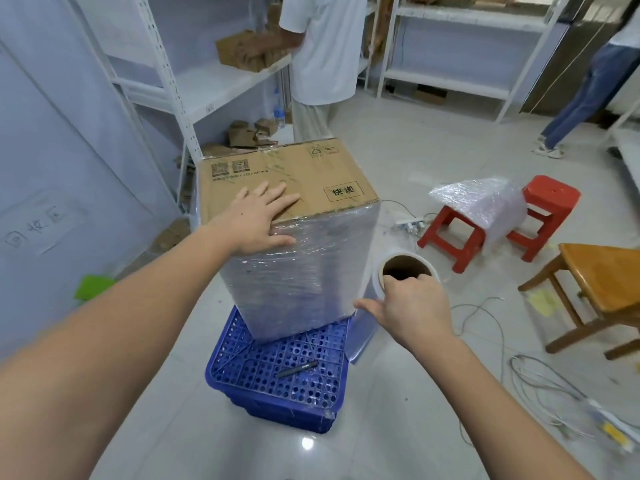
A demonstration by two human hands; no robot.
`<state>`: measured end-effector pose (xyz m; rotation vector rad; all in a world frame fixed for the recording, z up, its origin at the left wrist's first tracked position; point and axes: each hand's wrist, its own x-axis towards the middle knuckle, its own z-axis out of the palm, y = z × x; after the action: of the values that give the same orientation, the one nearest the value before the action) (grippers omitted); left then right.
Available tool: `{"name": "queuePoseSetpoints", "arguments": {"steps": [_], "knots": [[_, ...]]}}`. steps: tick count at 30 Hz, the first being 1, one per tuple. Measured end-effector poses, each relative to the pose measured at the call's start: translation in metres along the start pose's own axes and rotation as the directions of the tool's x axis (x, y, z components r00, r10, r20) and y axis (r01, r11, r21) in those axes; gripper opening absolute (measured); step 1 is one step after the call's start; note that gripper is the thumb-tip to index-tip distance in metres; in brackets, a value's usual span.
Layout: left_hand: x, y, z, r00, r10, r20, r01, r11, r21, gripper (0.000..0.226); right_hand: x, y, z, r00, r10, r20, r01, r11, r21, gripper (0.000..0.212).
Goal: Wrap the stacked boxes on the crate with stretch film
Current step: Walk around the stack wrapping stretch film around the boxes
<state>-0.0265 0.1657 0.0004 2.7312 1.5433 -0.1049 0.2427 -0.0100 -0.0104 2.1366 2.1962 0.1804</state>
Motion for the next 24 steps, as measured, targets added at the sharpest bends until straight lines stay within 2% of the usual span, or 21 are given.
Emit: {"name": "queuePoseSetpoints", "arguments": {"steps": [3,7,9,12,15,24], "knots": [[0.001,0.001,0.006,0.999,-0.043,-0.007,0.043,0.999,0.006,0.095,0.004,0.004,0.002,0.999,-0.025,-0.026,0.026,1.000,0.004,0.051],[0.006,0.007,0.004,0.997,-0.074,0.007,0.074,0.997,-0.004,0.092,0.007,0.014,0.004,0.989,-0.132,-0.072,0.132,0.991,-0.011,0.047],[0.012,0.012,0.003,0.995,-0.101,0.013,0.102,0.995,-0.018,0.091,0.008,0.017,0.004,0.965,-0.235,-0.114,0.232,0.972,-0.036,0.048],[0.018,0.016,0.002,0.993,-0.114,0.010,0.115,0.993,-0.034,0.090,0.010,0.018,0.000,0.926,-0.341,-0.162,0.328,0.939,-0.104,0.060],[0.017,0.015,0.004,0.993,-0.122,0.003,0.122,0.992,-0.039,0.090,0.013,0.022,-0.003,0.885,-0.417,-0.206,0.417,0.908,-0.048,0.057],[0.019,0.021,0.003,0.988,-0.152,0.006,0.152,0.987,-0.055,0.090,0.007,0.015,-0.011,0.783,-0.608,-0.132,0.604,0.793,-0.073,0.057]]}}
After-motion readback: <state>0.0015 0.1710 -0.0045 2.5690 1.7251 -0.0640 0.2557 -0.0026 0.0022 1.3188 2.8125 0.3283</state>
